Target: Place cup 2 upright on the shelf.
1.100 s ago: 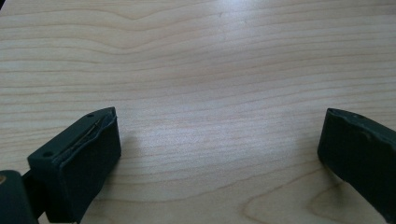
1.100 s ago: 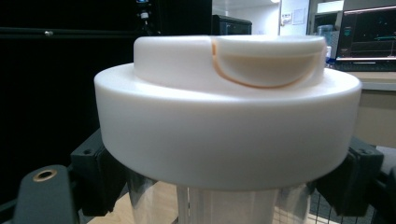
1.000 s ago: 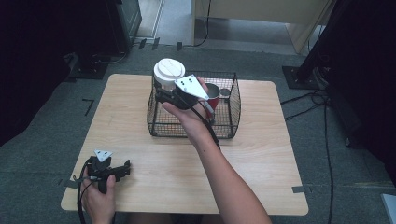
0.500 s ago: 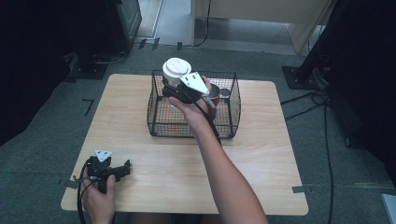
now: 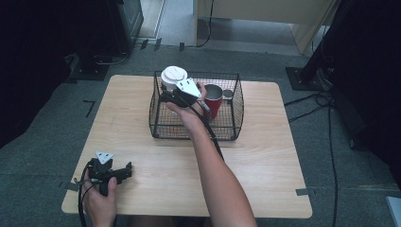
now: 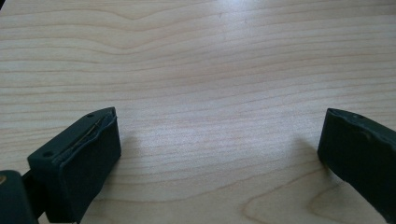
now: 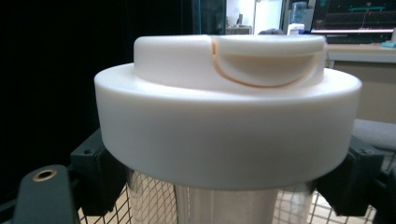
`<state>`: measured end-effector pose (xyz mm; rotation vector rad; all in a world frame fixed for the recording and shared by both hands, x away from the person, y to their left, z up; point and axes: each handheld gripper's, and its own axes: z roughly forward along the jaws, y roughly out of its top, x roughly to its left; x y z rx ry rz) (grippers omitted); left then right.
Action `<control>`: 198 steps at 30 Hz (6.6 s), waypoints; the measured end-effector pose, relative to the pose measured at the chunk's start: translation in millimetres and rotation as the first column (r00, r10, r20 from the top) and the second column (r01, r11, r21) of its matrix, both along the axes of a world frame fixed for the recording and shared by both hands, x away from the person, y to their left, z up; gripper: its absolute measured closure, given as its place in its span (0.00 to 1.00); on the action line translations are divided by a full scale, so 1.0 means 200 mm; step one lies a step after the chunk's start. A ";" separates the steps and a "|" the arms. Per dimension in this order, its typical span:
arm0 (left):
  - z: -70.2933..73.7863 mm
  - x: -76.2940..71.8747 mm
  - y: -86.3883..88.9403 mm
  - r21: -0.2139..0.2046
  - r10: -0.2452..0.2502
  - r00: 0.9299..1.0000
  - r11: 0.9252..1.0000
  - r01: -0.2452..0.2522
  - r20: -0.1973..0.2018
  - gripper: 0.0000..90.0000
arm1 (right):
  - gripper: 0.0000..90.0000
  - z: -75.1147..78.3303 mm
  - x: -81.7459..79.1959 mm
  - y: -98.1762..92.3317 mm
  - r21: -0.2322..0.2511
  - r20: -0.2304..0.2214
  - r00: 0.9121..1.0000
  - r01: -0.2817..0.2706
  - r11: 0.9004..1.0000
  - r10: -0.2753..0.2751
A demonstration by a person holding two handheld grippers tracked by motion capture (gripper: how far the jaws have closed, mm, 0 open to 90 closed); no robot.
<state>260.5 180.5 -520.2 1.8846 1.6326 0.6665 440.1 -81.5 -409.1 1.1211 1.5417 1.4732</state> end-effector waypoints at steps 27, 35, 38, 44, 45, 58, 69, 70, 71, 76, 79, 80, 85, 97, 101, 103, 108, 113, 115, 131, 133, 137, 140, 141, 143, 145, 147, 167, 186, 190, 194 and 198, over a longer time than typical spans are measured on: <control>0.00 0.00 0.00 0.000 0.000 1.000 1.000 0.000 0.000 0.00 | 0.14 -0.15 0.02 0.04 -0.072 -0.131 0.991 -0.025 0.997 0.016; 0.00 0.00 0.00 0.000 0.000 1.000 1.000 0.000 0.000 0.00 | 0.08 -0.15 0.01 0.04 -0.067 -0.108 0.993 -0.046 0.997 0.038; 0.00 0.00 0.00 0.000 0.000 1.000 1.000 0.000 0.000 0.00 | 0.07 -0.15 0.01 0.04 -0.064 -0.107 0.993 -0.050 0.997 0.043; 0.00 0.00 0.00 0.000 0.000 1.000 1.000 0.000 0.000 0.00 | 0.02 -0.10 0.01 0.01 -0.043 -0.077 0.996 -0.055 0.998 0.051; 0.00 0.00 0.00 0.000 0.000 1.000 1.000 0.000 0.000 0.00 | 0.01 -0.09 0.01 0.01 -0.043 -0.073 0.996 -0.058 0.997 0.055; 0.00 0.00 0.00 0.000 0.000 1.000 1.000 0.000 0.000 0.00 | 0.03 0.00 -0.02 -0.01 -0.067 -0.040 0.991 -0.131 0.989 0.129; 0.00 0.00 0.00 0.001 -0.001 1.000 1.000 0.001 0.000 0.00 | 0.11 0.00 -0.02 -0.02 -0.056 -0.058 0.991 -0.121 0.991 0.118; 0.00 0.00 0.00 0.001 -0.001 1.000 1.000 0.001 0.000 0.00 | 0.11 0.01 -0.02 -0.02 -0.051 -0.057 0.992 -0.117 0.992 0.114; 0.00 0.00 0.00 0.001 0.000 1.000 1.000 0.000 0.000 0.00 | 0.11 0.01 -0.03 -0.02 -0.047 -0.055 0.992 -0.116 0.992 0.114; 0.00 0.00 0.00 0.000 0.000 1.000 1.000 0.000 0.000 0.00 | 0.08 0.05 -0.05 -0.02 -0.029 -0.045 0.992 -0.120 0.992 0.119; 0.00 0.00 0.00 0.000 0.001 1.000 1.000 -0.001 0.001 0.00 | 0.07 0.08 -0.07 -0.04 -0.014 -0.041 0.991 -0.131 0.991 0.130; 0.00 0.00 0.00 -0.001 0.001 1.000 1.000 -0.001 0.001 0.00 | 0.07 0.09 -0.08 -0.05 -0.010 -0.040 0.990 -0.137 0.991 0.136; 0.00 0.00 0.00 -0.002 0.001 1.000 1.000 -0.001 0.002 0.00 | 0.05 0.15 -0.15 -0.10 -0.003 -0.020 0.988 -0.151 0.989 0.151; 0.00 0.00 0.00 0.000 0.001 1.000 1.000 -0.001 0.002 0.00 | 0.03 0.18 -0.35 -0.28 -0.007 0.000 0.984 -0.177 0.984 0.177; 0.00 0.00 0.00 -0.003 0.002 1.000 1.000 -0.002 0.003 0.00 | 0.02 0.18 -0.42 -0.35 -0.013 -0.002 0.984 -0.178 0.984 0.178; 0.00 0.00 0.00 -0.002 0.003 1.000 1.000 -0.003 0.003 0.00 | 0.02 0.18 -0.45 -0.38 -0.014 -0.002 0.984 -0.176 0.984 0.176; 0.00 0.00 0.00 -0.003 0.003 1.000 1.000 -0.003 0.004 0.00 | 0.02 0.14 -0.52 -0.47 -0.031 -0.012 0.987 -0.161 0.987 0.160; 0.00 0.00 0.00 -0.002 0.003 1.000 1.000 -0.003 0.004 0.00 | 0.02 0.09 -0.58 -0.55 -0.025 -0.017 0.990 -0.144 0.989 0.143; 0.00 0.00 0.00 -0.002 0.002 1.000 1.000 -0.002 0.003 0.00 | 0.02 0.08 -0.60 -0.59 -0.025 -0.017 0.991 -0.136 0.990 0.135; 0.00 0.00 0.00 -0.005 -0.004 1.000 1.000 0.004 0.003 0.00 | 0.03 -0.05 -0.74 -0.83 -0.020 -0.035 0.998 -0.058 0.998 0.057; 0.00 0.00 0.00 -0.003 -0.007 1.000 1.000 0.007 0.002 0.00 | 0.03 -0.07 -0.75 -0.86 -0.021 -0.039 0.998 -0.049 0.999 0.048; 0.00 0.00 0.00 -0.003 -0.011 1.000 1.000 0.011 0.000 0.00 | 0.03 -0.11 -0.78 -0.92 -0.016 -0.049 0.998 -0.027 1.000 0.026; 0.00 0.00 -0.01 0.000 -0.012 1.000 1.000 0.012 0.001 0.00 | 0.03 -0.14 -0.80 -0.96 -0.015 -0.057 0.998 -0.009 1.000 0.008; 0.00 0.00 -0.01 -0.001 -0.012 1.000 1.000 0.012 0.001 0.00 | 0.03 -0.15 -0.81 -0.98 -0.016 -0.060 0.998 0.000 1.000 -0.001; 0.00 0.00 -0.01 -0.001 -0.011 1.000 1.000 0.011 0.001 0.00 | 0.03 -0.18 -0.83 -1.01 -0.016 -0.070 0.998 0.011 1.000 -0.012; 0.00 0.00 -0.01 0.000 -0.012 1.000 1.000 0.012 0.001 0.00 | 0.03 -0.21 -0.84 -1.04 -0.024 -0.075 0.997 0.025 0.999 -0.026; 0.00 0.00 -0.01 -0.001 -0.012 1.000 1.000 0.012 0.001 0.00 | 0.03 -0.24 -0.86 -1.08 -0.020 -0.087 0.995 0.038 0.999 -0.039; 0.00 -0.01 -0.01 -0.001 -0.012 1.000 1.000 0.012 0.001 0.00 | 0.03 -0.52 -1.07 -1.39 -0.061 -0.206 0.954 0.210 0.976 -0.218; 0.00 0.00 -0.02 -0.001 0.005 1.000 1.000 -0.005 0.003 0.00 | 0.05 -0.59 -1.16 -1.59 -0.288 -0.538 0.795 0.139 0.947 -0.281; 0.00 0.00 -0.03 0.000 0.010 1.000 1.000 -0.010 0.002 0.00 | 0.04 -0.59 -1.15 -1.61 -0.254 -0.567 0.782 0.134 0.958 -0.260; 0.00 0.00 -0.03 0.001 0.010 1.000 1.000 -0.010 0.002 0.00 | 0.04 -0.59 -1.15 -1.61 -0.255 -0.566 0.778 0.149 0.956 -0.272; 0.00 0.00 -0.03 0.000 0.010 1.000 1.000 -0.010 0.002 0.00 | 0.04 -0.59 -1.15 -1.61 -0.252 -0.567 0.764 0.197 0.947 -0.309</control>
